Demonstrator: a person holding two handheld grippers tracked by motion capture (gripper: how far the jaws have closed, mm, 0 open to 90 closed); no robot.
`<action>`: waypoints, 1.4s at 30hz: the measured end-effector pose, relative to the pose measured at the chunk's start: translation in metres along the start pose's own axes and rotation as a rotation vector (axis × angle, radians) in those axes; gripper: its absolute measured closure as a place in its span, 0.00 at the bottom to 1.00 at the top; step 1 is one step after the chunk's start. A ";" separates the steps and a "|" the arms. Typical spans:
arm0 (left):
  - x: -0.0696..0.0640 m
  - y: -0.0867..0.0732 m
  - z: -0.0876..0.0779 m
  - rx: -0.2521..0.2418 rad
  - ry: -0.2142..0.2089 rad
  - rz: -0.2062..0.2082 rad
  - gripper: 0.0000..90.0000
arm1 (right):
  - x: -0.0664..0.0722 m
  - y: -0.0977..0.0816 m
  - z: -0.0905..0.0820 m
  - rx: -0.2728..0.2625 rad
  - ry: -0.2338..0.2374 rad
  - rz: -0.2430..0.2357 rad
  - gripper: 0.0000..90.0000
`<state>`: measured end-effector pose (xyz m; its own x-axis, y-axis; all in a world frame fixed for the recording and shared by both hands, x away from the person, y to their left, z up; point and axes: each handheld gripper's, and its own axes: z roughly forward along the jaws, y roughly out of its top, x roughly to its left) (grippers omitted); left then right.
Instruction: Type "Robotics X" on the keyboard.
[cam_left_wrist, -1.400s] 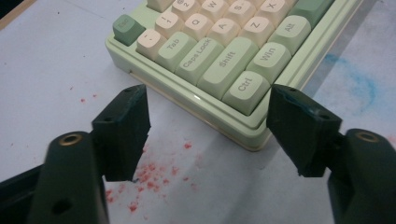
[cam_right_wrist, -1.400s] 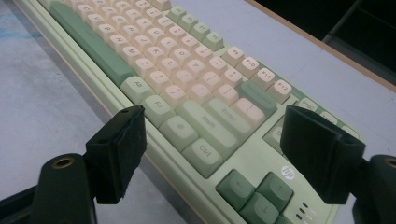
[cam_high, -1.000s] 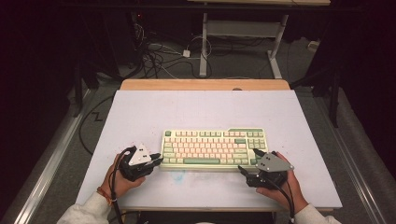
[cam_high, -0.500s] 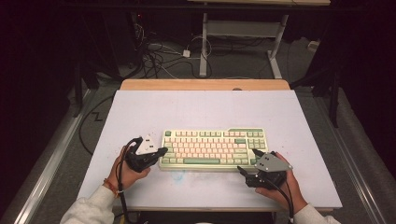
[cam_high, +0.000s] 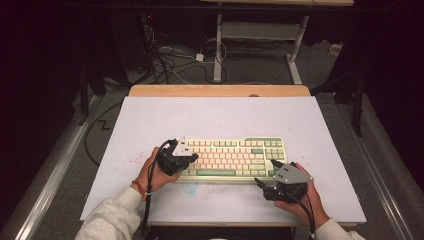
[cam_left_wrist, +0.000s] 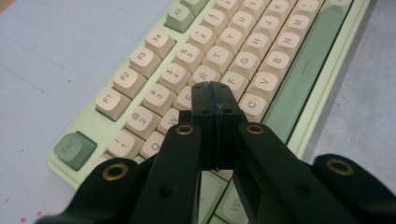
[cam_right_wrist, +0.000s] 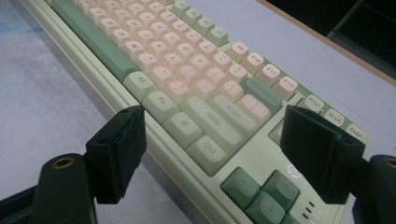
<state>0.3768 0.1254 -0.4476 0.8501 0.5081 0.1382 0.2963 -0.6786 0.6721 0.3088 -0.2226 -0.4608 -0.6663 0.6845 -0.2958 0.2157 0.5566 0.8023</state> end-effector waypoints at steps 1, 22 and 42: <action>0.000 0.000 0.001 0.008 0.001 0.008 0.97 | 0.000 0.000 0.000 0.000 0.001 0.000 0.26; 0.001 0.003 0.013 0.086 0.010 0.043 0.97 | 0.000 -0.001 0.002 0.018 0.004 -0.012 0.26; -0.001 0.007 0.002 0.041 0.057 0.078 0.93 | -0.002 0.000 -0.002 -0.007 -0.015 0.002 0.27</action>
<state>0.3786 0.1190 -0.4451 0.8457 0.4810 0.2309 0.2485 -0.7380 0.6273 0.3086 -0.2246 -0.4591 -0.6551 0.6926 -0.3018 0.2117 0.5517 0.8067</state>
